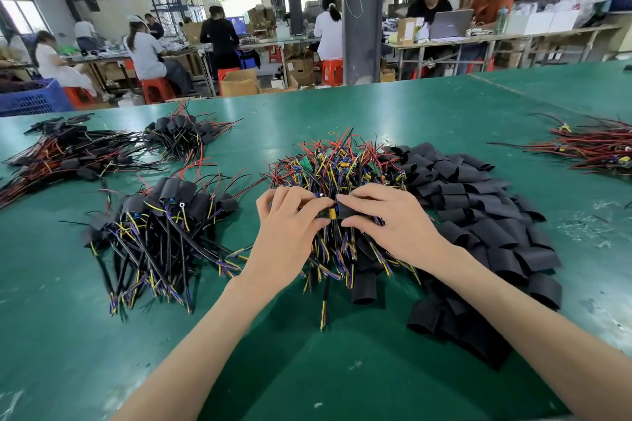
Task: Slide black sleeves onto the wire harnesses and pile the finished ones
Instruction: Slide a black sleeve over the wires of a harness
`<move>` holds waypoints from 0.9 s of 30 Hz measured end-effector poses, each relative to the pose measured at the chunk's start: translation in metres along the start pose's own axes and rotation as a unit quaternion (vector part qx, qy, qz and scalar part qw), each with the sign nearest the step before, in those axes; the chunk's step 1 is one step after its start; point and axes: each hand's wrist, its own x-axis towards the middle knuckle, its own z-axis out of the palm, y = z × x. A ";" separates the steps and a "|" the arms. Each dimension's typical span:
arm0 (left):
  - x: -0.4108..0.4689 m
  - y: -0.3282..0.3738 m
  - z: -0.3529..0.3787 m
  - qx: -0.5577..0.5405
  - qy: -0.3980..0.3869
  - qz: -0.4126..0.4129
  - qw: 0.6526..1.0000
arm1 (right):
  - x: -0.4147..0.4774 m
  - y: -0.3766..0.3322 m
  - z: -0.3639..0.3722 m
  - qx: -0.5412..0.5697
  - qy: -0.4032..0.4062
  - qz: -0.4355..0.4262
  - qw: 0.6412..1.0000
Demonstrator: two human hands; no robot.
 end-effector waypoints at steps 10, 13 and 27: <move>0.002 0.005 -0.004 -0.073 -0.010 -0.005 0.997 | -0.001 -0.006 0.004 -0.009 -0.012 -0.007 1.000; 0.003 0.005 -0.006 -0.091 -0.002 -0.008 0.996 | -0.001 -0.007 0.003 -0.017 -0.016 -0.013 1.000; 0.008 0.006 -0.015 -0.311 -0.102 -0.231 0.916 | 0.001 -0.006 -0.001 0.018 -0.007 0.042 0.999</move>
